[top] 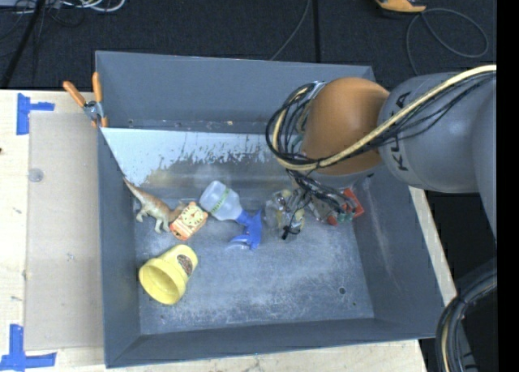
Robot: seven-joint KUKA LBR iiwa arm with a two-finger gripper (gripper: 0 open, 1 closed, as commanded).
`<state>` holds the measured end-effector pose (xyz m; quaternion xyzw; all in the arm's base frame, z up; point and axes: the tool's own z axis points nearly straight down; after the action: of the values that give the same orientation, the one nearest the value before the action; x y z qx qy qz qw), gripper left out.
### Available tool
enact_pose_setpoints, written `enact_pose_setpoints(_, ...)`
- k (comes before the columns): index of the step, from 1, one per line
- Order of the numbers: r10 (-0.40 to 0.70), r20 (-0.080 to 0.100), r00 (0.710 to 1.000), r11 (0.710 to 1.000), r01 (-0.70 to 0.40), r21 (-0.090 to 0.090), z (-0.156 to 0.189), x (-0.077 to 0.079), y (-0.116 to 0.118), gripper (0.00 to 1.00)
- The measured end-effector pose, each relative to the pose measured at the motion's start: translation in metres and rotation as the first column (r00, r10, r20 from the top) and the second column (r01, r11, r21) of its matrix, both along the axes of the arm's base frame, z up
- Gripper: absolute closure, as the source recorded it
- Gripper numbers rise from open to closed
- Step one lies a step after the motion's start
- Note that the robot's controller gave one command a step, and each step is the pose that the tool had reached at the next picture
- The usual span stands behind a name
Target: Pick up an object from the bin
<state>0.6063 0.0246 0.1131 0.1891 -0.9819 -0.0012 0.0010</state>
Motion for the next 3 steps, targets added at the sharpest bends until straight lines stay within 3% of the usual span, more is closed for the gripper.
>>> enact_pose_setpoints(1,0.005,0.019,1.000,1.000,-0.005,0.007,0.0490,0.0055,0.1207,0.00)
enact_pose_setpoints(3,-0.001,0.017,1.000,1.000,0.001,0.002,0.0480,0.0051,0.1162,0.00)
